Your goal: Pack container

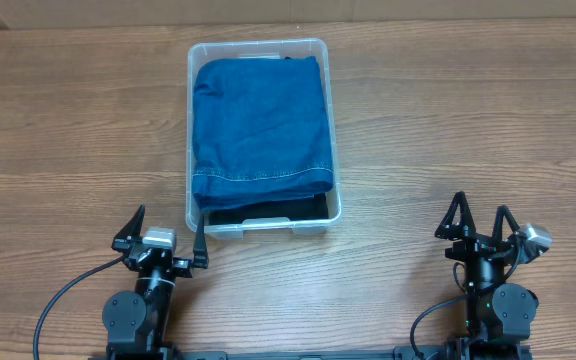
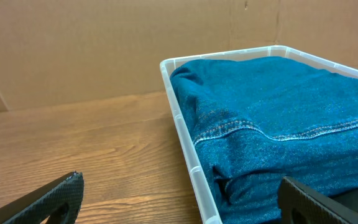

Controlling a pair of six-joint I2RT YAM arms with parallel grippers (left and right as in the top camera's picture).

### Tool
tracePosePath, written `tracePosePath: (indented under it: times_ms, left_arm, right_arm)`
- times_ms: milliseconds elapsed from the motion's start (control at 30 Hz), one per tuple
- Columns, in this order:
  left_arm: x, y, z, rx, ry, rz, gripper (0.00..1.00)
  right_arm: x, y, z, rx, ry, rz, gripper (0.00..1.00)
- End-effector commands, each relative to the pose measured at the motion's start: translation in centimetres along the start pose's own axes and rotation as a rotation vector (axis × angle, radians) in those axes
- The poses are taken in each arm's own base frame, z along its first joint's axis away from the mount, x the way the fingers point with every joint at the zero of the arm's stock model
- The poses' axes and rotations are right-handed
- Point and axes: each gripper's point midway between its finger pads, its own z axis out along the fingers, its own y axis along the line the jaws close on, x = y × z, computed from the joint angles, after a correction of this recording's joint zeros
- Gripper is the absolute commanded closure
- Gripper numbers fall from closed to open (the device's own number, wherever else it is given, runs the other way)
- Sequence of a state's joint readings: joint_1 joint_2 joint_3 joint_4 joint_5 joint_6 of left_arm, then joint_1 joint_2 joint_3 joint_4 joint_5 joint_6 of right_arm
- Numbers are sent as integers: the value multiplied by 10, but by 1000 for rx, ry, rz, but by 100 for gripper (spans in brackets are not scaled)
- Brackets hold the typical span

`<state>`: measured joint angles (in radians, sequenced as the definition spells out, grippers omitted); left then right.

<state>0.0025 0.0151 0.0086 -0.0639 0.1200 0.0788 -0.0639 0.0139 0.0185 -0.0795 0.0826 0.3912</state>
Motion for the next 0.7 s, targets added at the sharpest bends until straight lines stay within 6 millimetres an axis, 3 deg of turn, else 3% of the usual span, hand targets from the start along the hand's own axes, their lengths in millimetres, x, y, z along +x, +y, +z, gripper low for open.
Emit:
tracePosePath:
  times_ms: [0, 667]
  left_arm:
    - [0, 1, 0, -6, -5, 12, 0]
    - [0, 1, 0, -6, -5, 12, 0]
  right_arm:
    - [3, 1, 0, -9, 1, -6, 0]
    - [3, 1, 0, -9, 1, -6, 0]
